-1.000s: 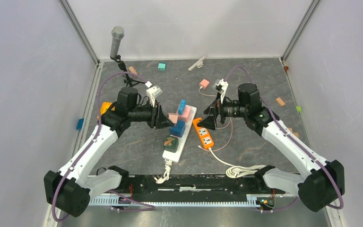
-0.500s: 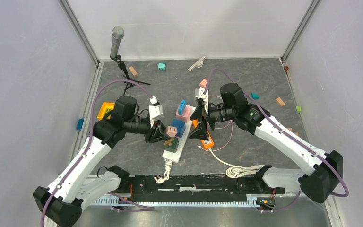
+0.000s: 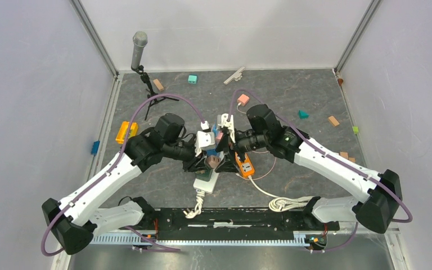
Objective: Insert the plug
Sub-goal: Pick up the plug from the center of the board.
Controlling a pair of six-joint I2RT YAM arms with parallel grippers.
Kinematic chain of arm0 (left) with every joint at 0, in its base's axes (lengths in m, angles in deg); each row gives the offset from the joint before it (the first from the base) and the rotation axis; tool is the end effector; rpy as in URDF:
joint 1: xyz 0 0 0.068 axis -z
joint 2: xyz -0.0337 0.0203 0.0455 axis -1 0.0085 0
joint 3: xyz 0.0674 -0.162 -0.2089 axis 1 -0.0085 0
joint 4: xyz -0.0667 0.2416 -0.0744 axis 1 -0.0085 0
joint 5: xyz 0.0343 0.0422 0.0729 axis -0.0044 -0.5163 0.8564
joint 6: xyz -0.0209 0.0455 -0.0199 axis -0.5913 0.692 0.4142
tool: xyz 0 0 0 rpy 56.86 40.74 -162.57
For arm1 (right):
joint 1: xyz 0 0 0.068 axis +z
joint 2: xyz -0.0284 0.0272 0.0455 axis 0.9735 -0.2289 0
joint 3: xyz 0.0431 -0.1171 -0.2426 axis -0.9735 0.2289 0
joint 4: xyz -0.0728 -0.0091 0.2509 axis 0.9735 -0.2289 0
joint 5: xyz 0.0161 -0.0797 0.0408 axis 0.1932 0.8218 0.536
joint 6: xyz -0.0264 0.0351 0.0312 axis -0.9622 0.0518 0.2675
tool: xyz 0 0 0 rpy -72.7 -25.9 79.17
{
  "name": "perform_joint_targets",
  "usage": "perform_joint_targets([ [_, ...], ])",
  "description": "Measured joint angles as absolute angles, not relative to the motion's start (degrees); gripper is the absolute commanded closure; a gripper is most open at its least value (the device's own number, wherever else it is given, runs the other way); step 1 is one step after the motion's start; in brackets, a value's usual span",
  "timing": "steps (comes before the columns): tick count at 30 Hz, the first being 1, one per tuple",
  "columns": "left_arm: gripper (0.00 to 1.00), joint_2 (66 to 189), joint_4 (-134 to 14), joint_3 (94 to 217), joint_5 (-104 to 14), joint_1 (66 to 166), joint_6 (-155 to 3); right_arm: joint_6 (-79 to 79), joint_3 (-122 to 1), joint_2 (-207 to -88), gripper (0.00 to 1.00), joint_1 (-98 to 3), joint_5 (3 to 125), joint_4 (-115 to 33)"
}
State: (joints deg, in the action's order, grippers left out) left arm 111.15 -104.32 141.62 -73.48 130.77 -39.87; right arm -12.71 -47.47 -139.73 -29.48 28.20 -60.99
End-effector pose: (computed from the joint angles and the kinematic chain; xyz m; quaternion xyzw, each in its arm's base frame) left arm 0.1394 -0.1508 0.3279 0.5760 0.6633 -0.3428 0.3328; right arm 0.1721 0.2224 0.3303 -0.5246 0.6413 0.4625 0.3156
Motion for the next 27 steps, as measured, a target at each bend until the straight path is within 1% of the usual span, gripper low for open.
perform_joint_targets([
  [4,0.98,112.01,-104.64,142.43,-72.48,131.47,-39.89,-12.23,-47.47,-140.08,0.24,-27.67,28.31,-60.05],
  [6,0.98,112.29,-104.82,142.84,-72.24,131.82,-39.89,-11.99,-47.47,-140.24,0.3,-27.03,28.31,-59.31],
  [7,0.98,112.36,-104.84,142.95,-72.15,131.93,-39.89,-11.83,-47.49,-140.41,0.34,-26.75,28.33,-58.94],
  [9,0.98,112.38,-105.08,143.13,-72.04,132.04,-39.89,-11.55,-47.49,-140.85,0.57,-26.38,28.39,-58.33],
  [11,0.98,112.38,-105.58,143.21,-71.91,132.04,-39.91,-11.55,-47.51,-141.22,0.76,-26.23,29.07,-57.58],
  [12,0.98,112.38,-105.74,143.26,-71.8,132.08,-39.91,-11.66,-47.53,-141.44,0.83,-26.23,29.31,-57.41],
  [14,0.98,112.38,-106.35,143.3,-71.73,132.14,-39.93,-12.14,-47.53,-141.72,0.99,-26.23,29.2,-57.28],
  [16,0.97,112.25,-106.83,143.32,-71.89,132.1,-39.91,-12.99,-47.53,-141.74,1.0,-26.14,29.16,-57.26],
  [17,0.92,112.16,-107.05,143.32,-71.97,132.14,-39.91,-13.23,-47.53,-141.72,1.0,-26.14,29.11,-57.3],
  [18,0.83,112.03,-107.16,143.32,-71.95,132.14,-39.91,-13.38,-47.53,-141.72,1.0,-26.12,29.14,-57.28],
  [19,0.67,111.96,-107.22,143.32,-71.89,132.14,-39.89,-13.47,-47.53,-141.72,1.0,-26.12,29.18,-57.21],
  [21,0.47,111.81,-107.18,143.35,-71.58,132.14,-39.91,-13.41,-47.53,-141.68,1.0,-26.07,29.64,-56.97],
  [24,0.27,111.57,-106.2,143.54,-69.35,132.14,-41.05,-12.14,-47.14,-140.89,1.0,-25.88,32.3,-56.12],
  [26,0.19,110.85,-105.08,143.59,-67.28,132.14,-42.78,-10.85,-45.76,-139.25,1.0,-25.96,34.82,-54.76],
  [27,0.17,110.15,-104.14,143.56,-66.12,132.12,-43.89,-9.76,-44.67,-137.85,1.0,-26.25,36.28,-54.02],
])
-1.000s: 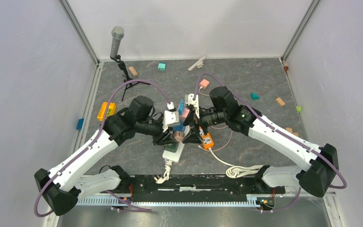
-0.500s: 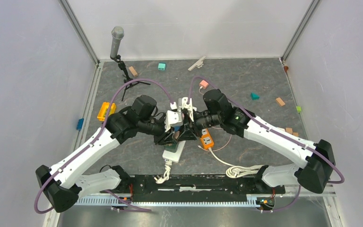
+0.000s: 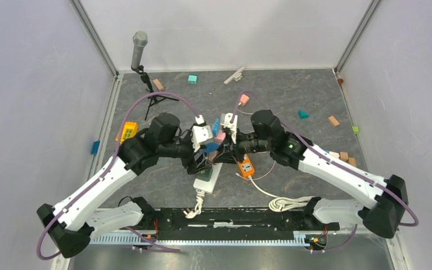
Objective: Insert the plug
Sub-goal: Pick up the plug from the center of the board.
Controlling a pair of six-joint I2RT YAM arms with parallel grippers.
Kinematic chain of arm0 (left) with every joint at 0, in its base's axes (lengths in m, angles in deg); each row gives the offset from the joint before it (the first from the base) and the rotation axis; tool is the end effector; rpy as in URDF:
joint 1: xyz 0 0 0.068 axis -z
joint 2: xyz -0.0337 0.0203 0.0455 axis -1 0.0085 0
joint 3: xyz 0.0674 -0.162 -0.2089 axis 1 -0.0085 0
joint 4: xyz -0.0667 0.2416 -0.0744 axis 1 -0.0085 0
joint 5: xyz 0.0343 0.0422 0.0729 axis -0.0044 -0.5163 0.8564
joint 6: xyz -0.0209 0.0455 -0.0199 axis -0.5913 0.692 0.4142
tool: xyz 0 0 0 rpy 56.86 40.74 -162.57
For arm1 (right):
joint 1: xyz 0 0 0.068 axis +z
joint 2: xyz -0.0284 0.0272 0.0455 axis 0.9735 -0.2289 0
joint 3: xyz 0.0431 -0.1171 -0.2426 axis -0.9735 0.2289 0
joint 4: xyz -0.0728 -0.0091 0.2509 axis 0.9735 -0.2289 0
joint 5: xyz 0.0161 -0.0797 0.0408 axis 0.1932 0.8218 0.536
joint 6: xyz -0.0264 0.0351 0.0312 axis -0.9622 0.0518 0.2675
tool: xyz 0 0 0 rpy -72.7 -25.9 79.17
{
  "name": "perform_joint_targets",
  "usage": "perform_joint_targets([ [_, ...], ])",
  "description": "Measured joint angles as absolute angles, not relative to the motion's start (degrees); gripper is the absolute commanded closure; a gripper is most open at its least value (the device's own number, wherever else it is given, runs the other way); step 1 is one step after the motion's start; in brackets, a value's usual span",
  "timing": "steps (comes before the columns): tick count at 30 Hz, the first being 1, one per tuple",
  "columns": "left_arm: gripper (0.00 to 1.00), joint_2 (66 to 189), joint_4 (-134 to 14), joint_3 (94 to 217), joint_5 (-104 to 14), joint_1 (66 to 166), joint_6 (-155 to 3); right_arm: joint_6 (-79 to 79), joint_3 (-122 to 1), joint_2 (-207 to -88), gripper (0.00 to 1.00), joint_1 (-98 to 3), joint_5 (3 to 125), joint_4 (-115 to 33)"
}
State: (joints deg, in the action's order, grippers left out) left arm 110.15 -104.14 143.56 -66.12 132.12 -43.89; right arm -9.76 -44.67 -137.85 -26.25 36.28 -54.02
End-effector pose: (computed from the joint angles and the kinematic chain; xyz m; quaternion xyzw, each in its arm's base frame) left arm 0.1372 -0.1501 0.3406 0.5477 0.6912 -0.3060 0.3587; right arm 0.1622 0.2291 0.3316 -0.5067 0.6438 0.4406 0.3670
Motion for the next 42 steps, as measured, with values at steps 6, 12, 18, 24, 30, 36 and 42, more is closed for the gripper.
perform_joint_targets([
  [6,0.09,99.83,-90.57,137.38,-60.67,131.97,-52.94,-2.06,-38.79,-128.61,1.0,-29.31,42.38,-46.92],
  [12,0.11,94.02,-74.07,129.4,-60.78,131.62,-63.15,7.16,-33.96,-121.4,1.0,-31.23,43.52,-33.48],
  [18,0.16,96.73,-59.62,126.28,-65.88,131.62,-70.75,14.92,-32.14,-120.87,1.0,-31.25,39.63,-20.69],
  [24,0.27,98.85,-47.86,124.33,-68.78,131.62,-76.74,19.12,-30.72,-121.94,1.0,-31.25,37.2,-13.83],
  [30,0.71,99.09,-40.71,123.96,-70.77,131.64,-80.46,20.47,-29.72,-122.47,1.0,-31.32,37.14,-12.32],
  [36,0.98,98.43,-39.71,123.76,-72.24,131.64,-82.99,19.68,-29.7,-122.42,0.82,-31.52,35.87,-10.31],
  [42,0.98,97.38,-48.36,125.42,-71.87,131.64,-78.97,16.56,-30.42,-122.47,0.04,-31.36,36.63,-16.03],
])
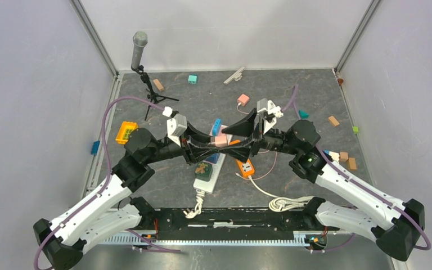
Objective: Insert the plug
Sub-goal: Pick up the plug from the center of the board.
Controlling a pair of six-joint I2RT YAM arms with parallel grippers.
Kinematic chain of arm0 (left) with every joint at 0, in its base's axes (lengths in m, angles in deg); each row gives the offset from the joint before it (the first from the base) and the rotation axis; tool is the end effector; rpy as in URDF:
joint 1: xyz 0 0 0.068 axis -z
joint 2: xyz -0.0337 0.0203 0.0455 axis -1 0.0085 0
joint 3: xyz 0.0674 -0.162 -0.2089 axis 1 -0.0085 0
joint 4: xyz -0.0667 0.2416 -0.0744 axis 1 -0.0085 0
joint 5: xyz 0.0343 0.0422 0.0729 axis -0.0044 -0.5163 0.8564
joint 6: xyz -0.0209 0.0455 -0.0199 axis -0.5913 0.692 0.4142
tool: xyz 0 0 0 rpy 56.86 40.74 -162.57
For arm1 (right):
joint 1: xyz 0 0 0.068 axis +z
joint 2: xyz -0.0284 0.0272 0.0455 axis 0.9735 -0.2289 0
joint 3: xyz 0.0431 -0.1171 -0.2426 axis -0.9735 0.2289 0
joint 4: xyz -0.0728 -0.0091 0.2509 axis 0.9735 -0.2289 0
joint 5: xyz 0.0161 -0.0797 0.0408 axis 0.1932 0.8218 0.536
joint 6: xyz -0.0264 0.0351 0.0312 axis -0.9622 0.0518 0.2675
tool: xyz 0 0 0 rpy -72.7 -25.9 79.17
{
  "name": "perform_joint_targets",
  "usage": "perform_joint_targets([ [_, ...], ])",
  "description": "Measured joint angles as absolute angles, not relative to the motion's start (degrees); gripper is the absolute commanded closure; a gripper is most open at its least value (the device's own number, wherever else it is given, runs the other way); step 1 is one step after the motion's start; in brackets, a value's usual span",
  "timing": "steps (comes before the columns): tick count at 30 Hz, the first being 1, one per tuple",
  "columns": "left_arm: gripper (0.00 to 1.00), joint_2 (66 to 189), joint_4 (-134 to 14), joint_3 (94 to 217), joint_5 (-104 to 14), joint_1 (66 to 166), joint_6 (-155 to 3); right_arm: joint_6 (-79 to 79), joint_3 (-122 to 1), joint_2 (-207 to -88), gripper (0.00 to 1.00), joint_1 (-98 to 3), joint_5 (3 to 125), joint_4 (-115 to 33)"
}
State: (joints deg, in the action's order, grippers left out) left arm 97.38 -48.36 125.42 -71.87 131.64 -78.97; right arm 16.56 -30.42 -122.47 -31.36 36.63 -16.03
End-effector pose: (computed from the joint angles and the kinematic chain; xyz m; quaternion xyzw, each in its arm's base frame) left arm 0.1216 -0.1378 0.3674 0.3691 0.5361 -0.5204 0.5528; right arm 0.1420 0.1730 0.3737 -0.3442 0.5292 0.5775 0.5177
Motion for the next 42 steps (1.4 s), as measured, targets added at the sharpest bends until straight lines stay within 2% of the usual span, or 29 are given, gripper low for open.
perform_joint_targets([
  [11,0.98,97.93,-75.33,135.46,-72.94,131.62,-62.97,-4.16,-42.13,-124.89,0.02,-31.52,34.01,-42.35],
  [13,0.98,98.56,-78.87,136.0,-73.88,131.62,-60.65,-6.85,-42.64,-125.44,0.07,-31.52,32.3,-45.45],
  [18,0.98,99.2,-83.38,136.07,-75.19,131.62,-58.12,-8.97,-42.68,-128.11,0.29,-31.52,27.91,-49.17],
  [23,0.98,99.31,-84.67,136.15,-76.13,131.62,-57.55,-8.16,-42.66,-129.48,0.46,-31.49,25.57,-49.32],
  [37,0.98,100.07,-84.86,136.29,-76.26,131.64,-57.49,-3.64,-42.66,-131.3,0.45,-30.36,24.02,-45.37],
  [39,0.98,100.12,-84.69,136.31,-76.26,131.64,-57.49,-3.72,-42.66,-131.6,0.51,-30.18,24.09,-45.85],
  [42,0.98,100.29,-84.62,136.31,-76.21,131.64,-57.49,-4.31,-42.66,-131.84,0.71,-29.96,24.11,-46.22],
])
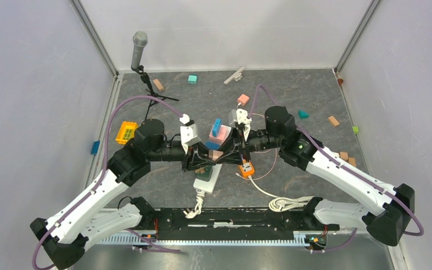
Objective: Insert the plug
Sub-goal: Pick up the plug from the center of the board.
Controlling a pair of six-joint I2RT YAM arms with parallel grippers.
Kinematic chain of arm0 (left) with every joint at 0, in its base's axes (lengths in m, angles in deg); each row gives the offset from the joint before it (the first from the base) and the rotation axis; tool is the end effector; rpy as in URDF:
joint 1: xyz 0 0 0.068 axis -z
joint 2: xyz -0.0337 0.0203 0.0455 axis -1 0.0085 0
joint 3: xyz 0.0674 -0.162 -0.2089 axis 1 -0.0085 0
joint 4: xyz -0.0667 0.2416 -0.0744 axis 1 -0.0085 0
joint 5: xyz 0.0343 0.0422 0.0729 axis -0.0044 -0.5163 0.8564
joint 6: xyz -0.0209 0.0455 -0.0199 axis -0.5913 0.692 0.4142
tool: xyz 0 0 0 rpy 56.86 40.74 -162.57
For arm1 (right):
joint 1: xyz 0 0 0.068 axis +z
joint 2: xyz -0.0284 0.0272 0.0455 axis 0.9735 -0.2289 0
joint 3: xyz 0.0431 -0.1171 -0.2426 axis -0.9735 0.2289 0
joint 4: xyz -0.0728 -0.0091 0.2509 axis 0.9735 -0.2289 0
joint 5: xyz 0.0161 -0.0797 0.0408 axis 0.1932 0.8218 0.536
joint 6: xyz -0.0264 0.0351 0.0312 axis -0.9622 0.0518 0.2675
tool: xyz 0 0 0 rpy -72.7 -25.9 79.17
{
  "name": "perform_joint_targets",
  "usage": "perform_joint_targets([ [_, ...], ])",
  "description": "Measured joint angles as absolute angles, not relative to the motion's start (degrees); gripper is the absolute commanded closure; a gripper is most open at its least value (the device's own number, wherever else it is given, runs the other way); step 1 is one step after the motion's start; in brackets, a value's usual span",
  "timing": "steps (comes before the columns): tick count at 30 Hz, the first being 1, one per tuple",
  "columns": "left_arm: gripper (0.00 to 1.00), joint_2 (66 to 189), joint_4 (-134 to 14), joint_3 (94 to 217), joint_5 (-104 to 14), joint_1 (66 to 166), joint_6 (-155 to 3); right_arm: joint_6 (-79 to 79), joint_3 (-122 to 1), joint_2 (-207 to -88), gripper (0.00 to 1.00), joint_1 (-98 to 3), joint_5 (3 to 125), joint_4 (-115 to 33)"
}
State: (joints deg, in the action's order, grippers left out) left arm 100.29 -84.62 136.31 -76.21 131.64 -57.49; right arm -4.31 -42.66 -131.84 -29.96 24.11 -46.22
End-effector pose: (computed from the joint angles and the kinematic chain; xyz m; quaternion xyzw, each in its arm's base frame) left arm 0.1174 -0.1368 0.3607 0.4947 0.6093 -0.4300 0.4462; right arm 0.1553 0.2037 0.3600 -0.5019 0.5693 0.5239 0.3867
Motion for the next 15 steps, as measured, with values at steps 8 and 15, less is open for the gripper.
perform_joint_targets([
  [8,0.55,100.64,-85.15,136.31,-76.43,131.38,-57.7,-5.52,-42.66,-131.91,1.0,-29.9,24.39,-47.2],
  [15,0.0,100.09,-85.24,136.31,-71.25,131.38,-58.58,-5.58,-40.87,-129.2,1.0,-29.53,33.53,-47.22],
])
